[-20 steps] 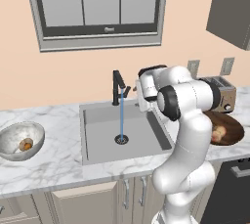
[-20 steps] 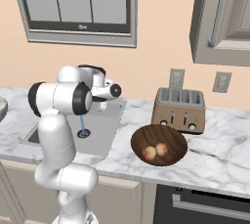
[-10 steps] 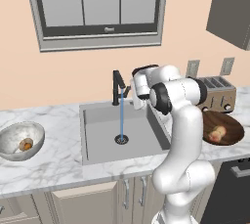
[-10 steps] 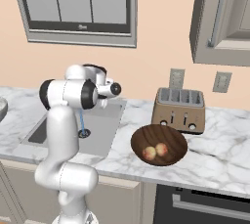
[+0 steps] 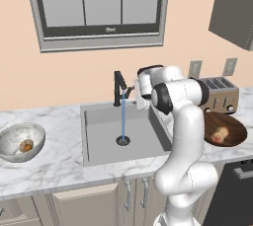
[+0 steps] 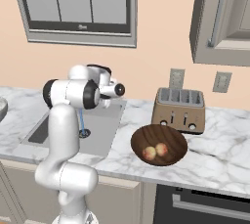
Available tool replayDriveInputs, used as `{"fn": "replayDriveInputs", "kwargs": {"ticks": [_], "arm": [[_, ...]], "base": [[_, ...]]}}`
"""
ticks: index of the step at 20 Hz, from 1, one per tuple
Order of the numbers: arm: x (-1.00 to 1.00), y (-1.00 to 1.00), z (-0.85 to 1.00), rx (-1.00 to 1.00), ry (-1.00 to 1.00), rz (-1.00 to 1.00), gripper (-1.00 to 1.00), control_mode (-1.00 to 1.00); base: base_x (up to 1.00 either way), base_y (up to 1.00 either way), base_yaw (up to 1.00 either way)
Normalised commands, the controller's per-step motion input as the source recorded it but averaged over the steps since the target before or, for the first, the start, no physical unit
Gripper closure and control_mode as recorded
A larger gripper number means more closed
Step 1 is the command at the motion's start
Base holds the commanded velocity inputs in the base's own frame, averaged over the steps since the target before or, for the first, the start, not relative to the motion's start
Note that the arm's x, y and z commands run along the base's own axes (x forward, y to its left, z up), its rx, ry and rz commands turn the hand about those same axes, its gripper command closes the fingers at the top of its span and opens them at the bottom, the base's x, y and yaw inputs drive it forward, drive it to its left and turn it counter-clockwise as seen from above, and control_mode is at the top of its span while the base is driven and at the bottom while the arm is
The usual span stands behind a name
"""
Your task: Pick the peachs from the sink and place them in one bowl. Place the mushroom in the other bowl. Then turn off the sink faucet.
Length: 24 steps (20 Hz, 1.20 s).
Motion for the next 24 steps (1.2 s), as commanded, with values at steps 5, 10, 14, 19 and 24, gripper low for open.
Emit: {"fn": "replayDriveInputs", "kwargs": {"ticks": [5,10,14,19,24], "arm": [[0.03,-0.14,-0.17,0.03,-0.03,0.00,-1.00,-1.00],[0.33,0.10,-0.42,0.00,0.00,0.00,-1.00,-1.00],[0.52,0.26,-0.19,0.00,0.00,0.01,-1.00,-1.00],[0.65,0.08,-0.15,0.00,0.00,0.01,-1.00,-1.00],[0.44,0.53,-0.12,0.00,0.00,0.05,-1.00,-1.00]], "base": [[0.00,0.00,0.00],[0.00,0.00,0.00],[0.00,0.00,0.00],[0.00,0.00,0.00],[0.00,0.00,0.00]]}}
